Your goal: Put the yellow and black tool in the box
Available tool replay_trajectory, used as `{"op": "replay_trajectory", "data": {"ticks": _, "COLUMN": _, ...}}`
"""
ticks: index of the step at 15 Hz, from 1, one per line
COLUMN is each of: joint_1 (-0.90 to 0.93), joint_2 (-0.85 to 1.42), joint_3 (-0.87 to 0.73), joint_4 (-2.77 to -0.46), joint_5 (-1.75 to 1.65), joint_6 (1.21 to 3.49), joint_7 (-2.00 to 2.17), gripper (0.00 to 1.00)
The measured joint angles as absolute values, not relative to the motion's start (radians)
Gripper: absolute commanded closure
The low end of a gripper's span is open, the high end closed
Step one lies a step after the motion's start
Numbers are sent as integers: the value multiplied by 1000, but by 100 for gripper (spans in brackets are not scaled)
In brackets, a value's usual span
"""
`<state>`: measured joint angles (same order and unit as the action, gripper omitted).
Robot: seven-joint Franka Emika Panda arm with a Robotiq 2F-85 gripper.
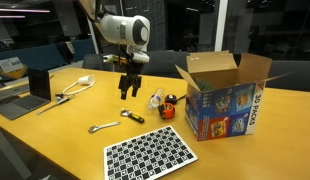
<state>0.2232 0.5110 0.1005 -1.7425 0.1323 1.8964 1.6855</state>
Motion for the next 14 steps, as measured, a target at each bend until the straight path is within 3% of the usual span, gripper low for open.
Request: {"op": "replay_trajectory", "data": {"ticks": 14, "joint_1": 208, "joint_2": 670, "joint_3": 87, "joint_4": -1747, "joint_5": 336, "joint_6": 2192, "joint_7": 1703, "gripper": 0}}
